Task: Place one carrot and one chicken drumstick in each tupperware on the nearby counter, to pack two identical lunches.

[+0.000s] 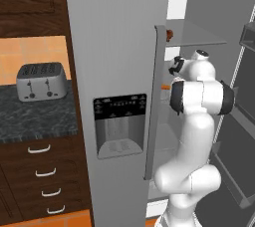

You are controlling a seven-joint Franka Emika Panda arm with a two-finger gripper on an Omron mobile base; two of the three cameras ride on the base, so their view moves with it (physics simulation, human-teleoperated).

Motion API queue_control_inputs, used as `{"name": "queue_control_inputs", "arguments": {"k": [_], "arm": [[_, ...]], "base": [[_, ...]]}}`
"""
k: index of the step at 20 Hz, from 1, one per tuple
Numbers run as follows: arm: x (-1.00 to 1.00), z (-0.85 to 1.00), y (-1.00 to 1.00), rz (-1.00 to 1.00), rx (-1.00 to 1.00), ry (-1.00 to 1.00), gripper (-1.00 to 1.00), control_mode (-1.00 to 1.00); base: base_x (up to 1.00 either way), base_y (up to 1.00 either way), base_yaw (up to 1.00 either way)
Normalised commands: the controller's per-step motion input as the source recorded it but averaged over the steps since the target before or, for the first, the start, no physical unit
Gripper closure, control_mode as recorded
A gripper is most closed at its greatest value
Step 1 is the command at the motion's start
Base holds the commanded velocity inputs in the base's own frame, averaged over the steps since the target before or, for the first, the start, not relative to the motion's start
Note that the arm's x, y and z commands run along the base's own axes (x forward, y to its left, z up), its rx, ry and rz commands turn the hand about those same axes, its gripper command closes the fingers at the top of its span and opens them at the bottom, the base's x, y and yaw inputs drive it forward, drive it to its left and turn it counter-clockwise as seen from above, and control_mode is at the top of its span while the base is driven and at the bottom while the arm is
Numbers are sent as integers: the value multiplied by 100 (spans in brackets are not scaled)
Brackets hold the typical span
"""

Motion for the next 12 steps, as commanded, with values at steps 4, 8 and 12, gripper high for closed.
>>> {"name": "queue_control_inputs", "arguments": {"k": [4,8,12], "arm": [[-100,19,56,0,0,-12,100,-100],[-100,0,62,0,0,-26,100,-100],[-100,59,36,-1,0,-7,100,-100]], "base": [[0,0,0],[0,0,0],[0,0,0]]}}
